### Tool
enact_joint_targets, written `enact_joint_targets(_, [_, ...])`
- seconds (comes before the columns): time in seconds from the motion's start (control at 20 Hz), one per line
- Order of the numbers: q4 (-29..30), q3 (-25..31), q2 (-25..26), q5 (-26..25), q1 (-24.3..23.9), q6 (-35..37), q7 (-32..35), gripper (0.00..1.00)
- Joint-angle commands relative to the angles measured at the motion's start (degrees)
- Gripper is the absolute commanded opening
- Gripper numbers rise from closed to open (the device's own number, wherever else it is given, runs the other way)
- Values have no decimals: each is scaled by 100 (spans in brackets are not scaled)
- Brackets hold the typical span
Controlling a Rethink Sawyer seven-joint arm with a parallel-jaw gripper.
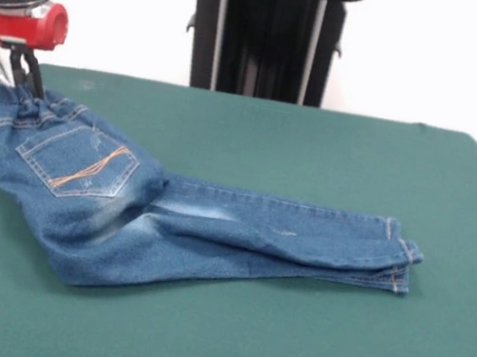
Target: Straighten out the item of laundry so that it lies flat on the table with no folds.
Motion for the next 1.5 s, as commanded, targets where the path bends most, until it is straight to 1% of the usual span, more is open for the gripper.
enact_joint_targets(0.05, [-440, 685, 700, -340, 283, 685, -1842, 0])
enact_joint_targets(0.2, [-832, 782, 983, -379, 334, 915, -2213, 0])
enact_joint_targets(0.4, [-1040, 876, 1081, -413, 356, 1097, -2434, 0])
enact_joint_targets(1.05, [-1212, 1036, 1116, -496, 343, 1286, -2622, 0])
enact_joint_targets(1.1, [-1225, 970, 1095, -480, 379, 1319, -2519, 100])
enact_joint_targets(1.2, [-1201, 978, 1093, -470, 360, 1246, -2462, 100])
enact_joint_targets(1.3, [-1172, 1090, 1116, -478, 303, 1156, -2597, 100])
enact_joint_targets(1.5, [-1191, 1021, 1116, -462, 344, 1210, -2451, 100])
